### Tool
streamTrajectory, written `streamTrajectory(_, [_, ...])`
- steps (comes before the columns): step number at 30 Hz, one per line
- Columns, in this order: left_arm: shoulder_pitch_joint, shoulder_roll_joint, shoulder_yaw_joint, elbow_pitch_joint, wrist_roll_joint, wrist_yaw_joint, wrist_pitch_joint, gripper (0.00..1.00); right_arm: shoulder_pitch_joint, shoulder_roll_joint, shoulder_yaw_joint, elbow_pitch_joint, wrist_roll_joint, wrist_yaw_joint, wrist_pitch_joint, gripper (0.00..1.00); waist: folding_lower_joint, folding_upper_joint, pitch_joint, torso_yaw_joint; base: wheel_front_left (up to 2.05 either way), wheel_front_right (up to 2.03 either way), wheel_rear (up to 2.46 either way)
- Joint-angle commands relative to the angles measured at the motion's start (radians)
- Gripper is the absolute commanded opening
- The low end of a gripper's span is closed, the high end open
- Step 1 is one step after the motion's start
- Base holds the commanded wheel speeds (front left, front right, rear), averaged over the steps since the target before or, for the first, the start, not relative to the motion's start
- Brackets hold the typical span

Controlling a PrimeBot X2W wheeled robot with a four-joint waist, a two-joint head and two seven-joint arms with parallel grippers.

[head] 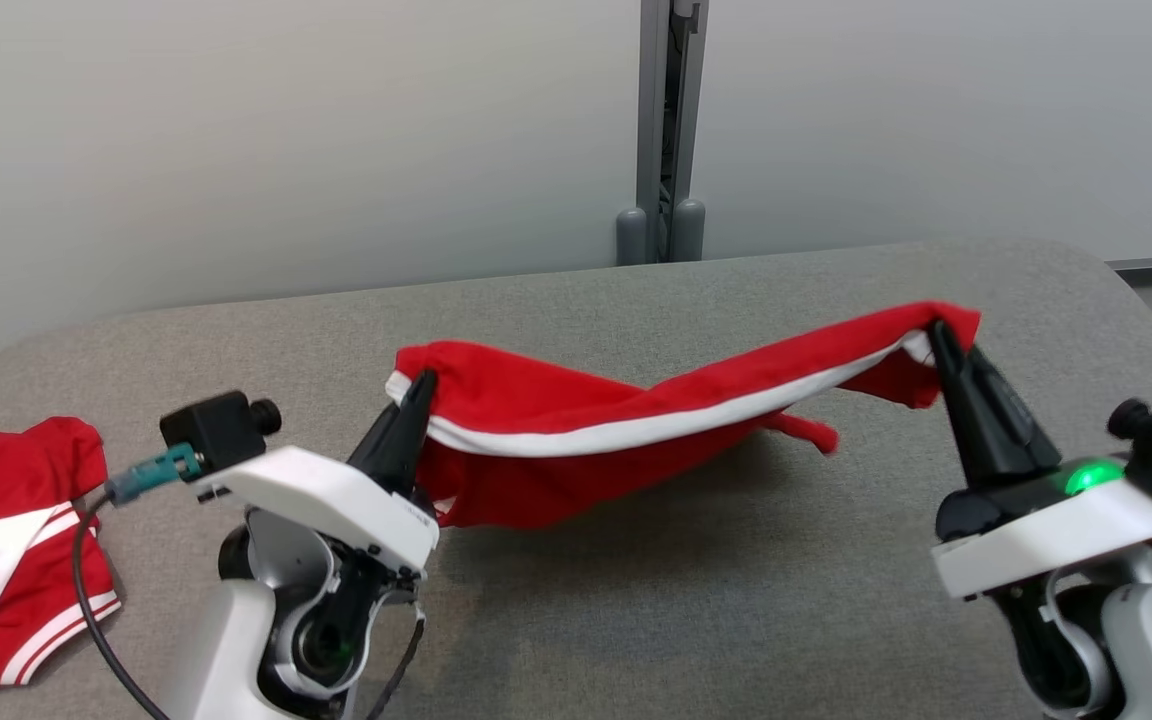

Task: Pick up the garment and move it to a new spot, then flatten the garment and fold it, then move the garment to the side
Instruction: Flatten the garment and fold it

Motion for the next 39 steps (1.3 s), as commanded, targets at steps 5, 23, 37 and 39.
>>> streamTrajectory(5, [-0.061, 0.003, 0.024, -0.142, -0.088, 0.077, 0.117, 0.00, -0.046, -0.010, -0.054, -0.125, -0.014, 0.000, 0.113, 0.00, 0.0000, -0.0001, 0.005, -0.005, 0.00, 0.00, 0.00])
streamTrajectory(23, [-0.854, 0.080, 0.082, 0.131, -0.115, 0.306, 0.297, 0.00, -0.847, -0.077, -0.004, 0.171, -0.040, 0.000, 0.272, 0.00, 0.0000, -0.0001, 0.432, -0.064, 0.00, 0.00, 0.00])
streamTrajectory(37, [-1.263, 0.090, 0.074, 0.678, 0.000, 0.073, -0.054, 0.00, -1.247, 0.060, 0.060, 0.713, -0.059, -0.001, -0.139, 0.00, 0.0000, -0.0001, 0.679, -0.112, 0.00, 0.00, 0.00])
streamTrajectory(39, [-1.244, 0.086, 0.046, 0.744, 0.023, 0.045, -0.077, 0.00, -1.224, 0.072, 0.092, 0.765, -0.034, -0.001, -0.154, 0.00, 0.0000, -0.0001, 0.695, -0.109, 0.00, 0.00, 0.00])
